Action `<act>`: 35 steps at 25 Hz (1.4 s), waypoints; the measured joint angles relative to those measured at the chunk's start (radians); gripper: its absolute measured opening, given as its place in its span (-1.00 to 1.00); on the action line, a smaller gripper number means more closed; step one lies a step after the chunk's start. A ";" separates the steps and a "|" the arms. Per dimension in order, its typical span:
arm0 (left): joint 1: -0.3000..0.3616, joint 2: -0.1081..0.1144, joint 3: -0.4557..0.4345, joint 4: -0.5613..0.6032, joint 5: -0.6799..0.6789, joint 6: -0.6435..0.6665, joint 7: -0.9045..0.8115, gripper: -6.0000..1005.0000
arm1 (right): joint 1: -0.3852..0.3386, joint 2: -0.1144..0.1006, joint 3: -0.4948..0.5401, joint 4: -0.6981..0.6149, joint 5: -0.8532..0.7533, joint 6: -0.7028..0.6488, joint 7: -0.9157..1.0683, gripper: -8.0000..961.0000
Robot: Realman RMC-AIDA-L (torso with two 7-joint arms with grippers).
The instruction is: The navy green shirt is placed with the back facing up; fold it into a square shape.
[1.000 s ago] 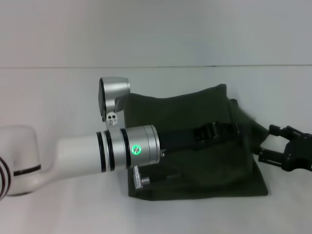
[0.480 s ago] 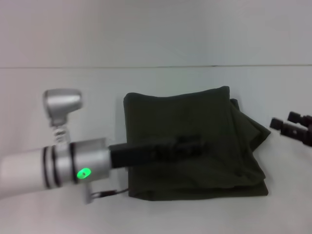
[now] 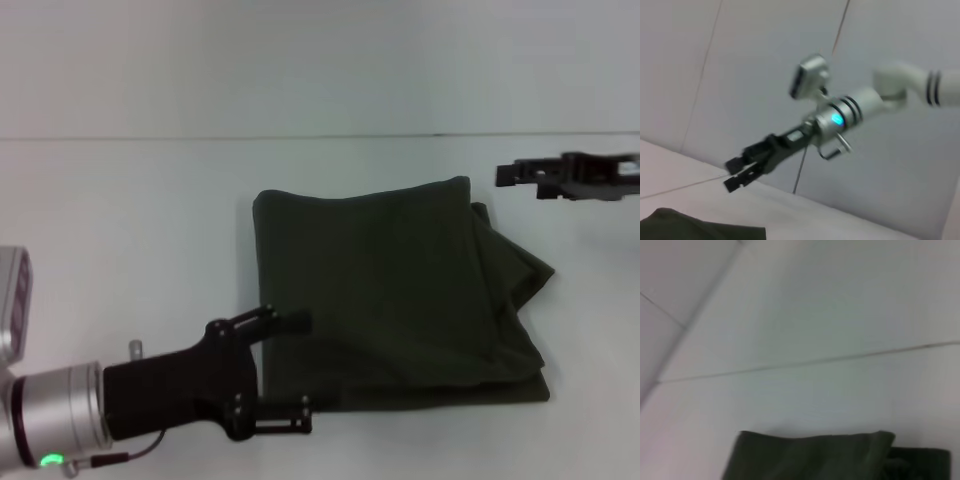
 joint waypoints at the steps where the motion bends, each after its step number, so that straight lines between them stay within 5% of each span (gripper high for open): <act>1: 0.005 0.000 0.000 0.001 0.005 0.002 0.021 0.91 | 0.027 -0.002 -0.012 0.005 -0.035 0.021 0.037 0.94; 11: 0.034 -0.002 -0.050 -0.001 0.064 0.015 0.175 0.89 | 0.166 0.040 -0.083 0.112 -0.163 0.226 0.165 0.93; 24: 0.037 -0.002 -0.062 -0.017 0.066 0.005 0.189 0.89 | 0.177 0.096 -0.089 0.166 -0.156 0.358 0.168 0.93; 35: 0.035 -0.002 -0.062 -0.032 0.063 0.003 0.201 0.89 | 0.169 0.100 -0.096 0.168 -0.146 0.368 0.164 0.88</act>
